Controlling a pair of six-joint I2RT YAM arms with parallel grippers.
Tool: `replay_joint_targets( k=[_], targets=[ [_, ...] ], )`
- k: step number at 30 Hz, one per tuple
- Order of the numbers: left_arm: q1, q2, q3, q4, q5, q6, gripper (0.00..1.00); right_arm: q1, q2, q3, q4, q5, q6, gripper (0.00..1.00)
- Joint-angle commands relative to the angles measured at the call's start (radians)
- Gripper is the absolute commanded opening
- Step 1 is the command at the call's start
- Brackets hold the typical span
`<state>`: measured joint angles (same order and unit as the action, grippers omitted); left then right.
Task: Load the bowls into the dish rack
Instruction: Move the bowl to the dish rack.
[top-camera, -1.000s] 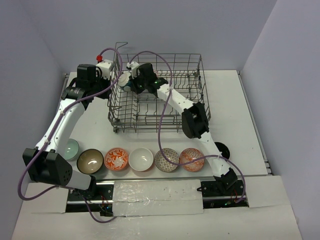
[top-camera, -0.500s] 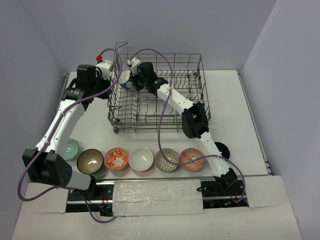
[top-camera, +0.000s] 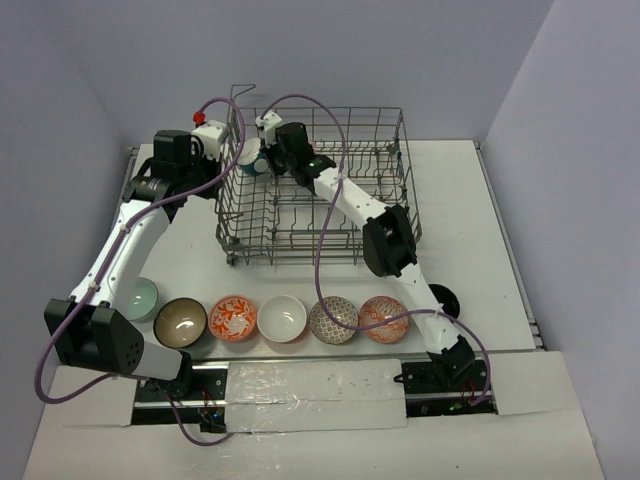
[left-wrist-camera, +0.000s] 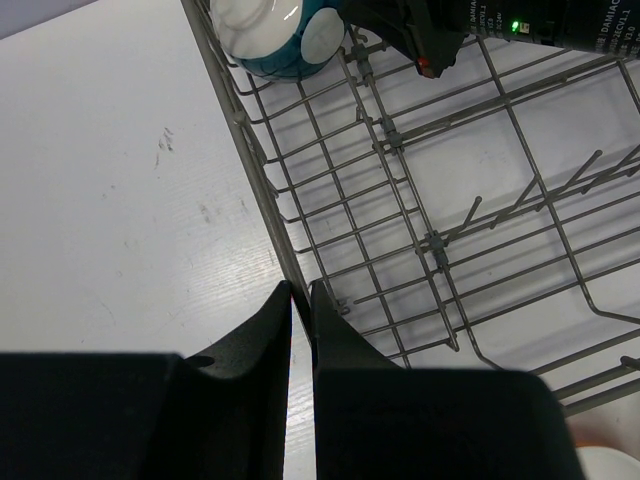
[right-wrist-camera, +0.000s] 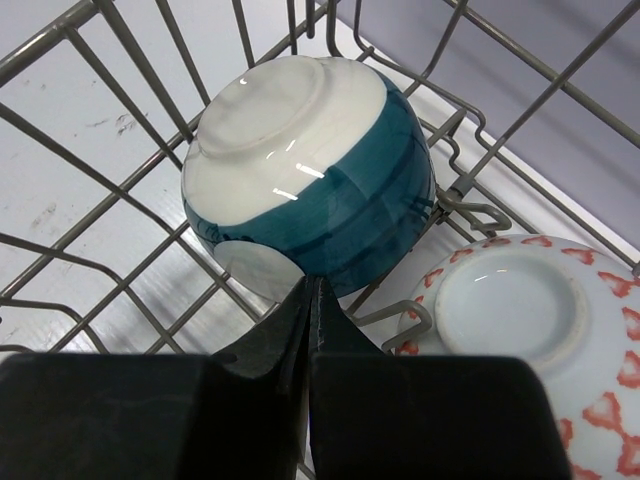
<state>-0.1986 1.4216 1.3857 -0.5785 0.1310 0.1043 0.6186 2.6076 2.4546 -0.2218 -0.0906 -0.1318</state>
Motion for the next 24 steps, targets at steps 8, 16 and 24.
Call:
replay_joint_targets(
  k=[8, 16, 24],
  targets=[
    [-0.007, -0.027, -0.039, -0.089, 0.062, 0.032, 0.00, -0.003, -0.113, -0.043, -0.002, -0.075, -0.038, 0.00],
    [-0.007, -0.042, -0.054, -0.072, 0.048, 0.034, 0.00, 0.001, -0.390, -0.301, -0.060, -0.201, -0.101, 0.20],
    [-0.007, -0.032, -0.047, -0.075, 0.070, 0.025, 0.00, 0.000, -0.648, -0.552, -0.094, -0.172, -0.143, 0.38]
  ],
)
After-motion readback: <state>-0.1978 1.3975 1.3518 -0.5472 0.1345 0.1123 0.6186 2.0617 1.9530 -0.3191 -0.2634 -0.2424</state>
